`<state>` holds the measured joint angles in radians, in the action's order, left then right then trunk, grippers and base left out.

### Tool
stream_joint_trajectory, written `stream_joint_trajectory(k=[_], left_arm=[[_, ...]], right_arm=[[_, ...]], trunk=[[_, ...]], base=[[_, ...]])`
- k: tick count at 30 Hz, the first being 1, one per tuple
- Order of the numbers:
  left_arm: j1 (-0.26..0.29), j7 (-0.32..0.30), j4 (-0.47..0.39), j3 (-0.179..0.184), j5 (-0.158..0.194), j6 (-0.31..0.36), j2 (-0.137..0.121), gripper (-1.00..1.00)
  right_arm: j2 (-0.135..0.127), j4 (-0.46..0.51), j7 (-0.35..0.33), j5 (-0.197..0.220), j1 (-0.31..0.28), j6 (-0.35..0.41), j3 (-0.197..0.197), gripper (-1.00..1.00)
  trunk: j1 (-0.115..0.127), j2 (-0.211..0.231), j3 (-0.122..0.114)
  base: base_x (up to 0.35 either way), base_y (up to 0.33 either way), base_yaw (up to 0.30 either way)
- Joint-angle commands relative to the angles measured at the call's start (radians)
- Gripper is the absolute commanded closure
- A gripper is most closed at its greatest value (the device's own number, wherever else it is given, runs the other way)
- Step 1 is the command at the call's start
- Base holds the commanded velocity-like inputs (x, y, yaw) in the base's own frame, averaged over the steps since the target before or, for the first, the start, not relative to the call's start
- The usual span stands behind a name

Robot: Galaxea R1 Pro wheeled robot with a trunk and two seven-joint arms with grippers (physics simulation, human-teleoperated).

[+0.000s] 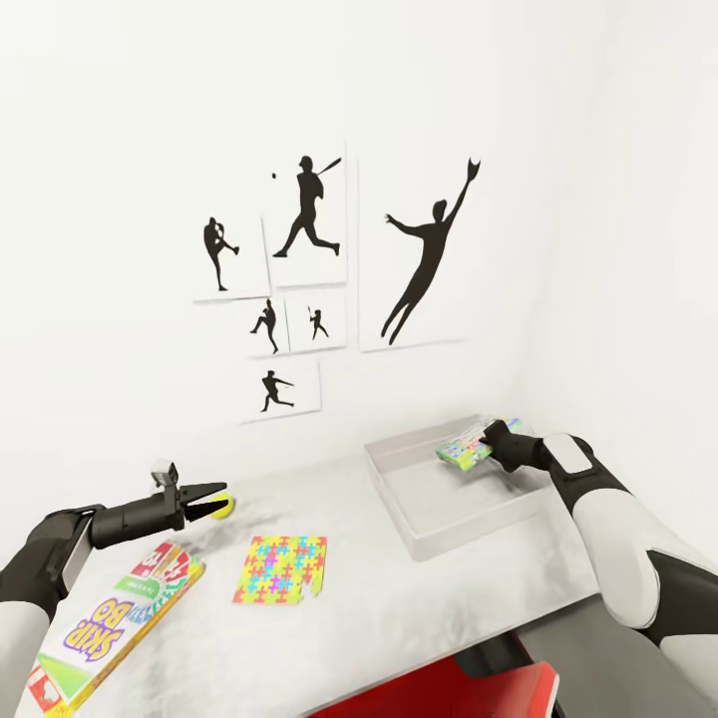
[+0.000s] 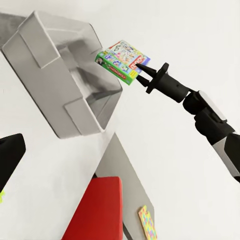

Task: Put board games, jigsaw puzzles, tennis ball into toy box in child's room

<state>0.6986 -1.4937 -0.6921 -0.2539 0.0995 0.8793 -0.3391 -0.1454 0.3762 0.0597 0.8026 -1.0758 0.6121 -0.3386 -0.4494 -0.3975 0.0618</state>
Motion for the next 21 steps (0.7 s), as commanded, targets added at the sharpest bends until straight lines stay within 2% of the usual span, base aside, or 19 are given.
stream_joint_trajectory(k=[1,21], left_arm=[[0.001,-0.003,0.0,0.0,0.0,0.01,0.0,-1.0],[0.001,-0.003,0.0,0.001,0.0,0.01,0.0,-1.0]], right_arm=[[0.001,0.001,0.006,0.009,-0.001,0.004,-0.005,1.0],[0.0,0.002,0.006,0.009,-0.002,0.005,-0.006,1.0]], trunk=[[-0.001,-0.002,0.004],[-0.001,-0.002,0.037]], base=[[0.0,0.0,0.0],[0.0,0.0,0.0]])
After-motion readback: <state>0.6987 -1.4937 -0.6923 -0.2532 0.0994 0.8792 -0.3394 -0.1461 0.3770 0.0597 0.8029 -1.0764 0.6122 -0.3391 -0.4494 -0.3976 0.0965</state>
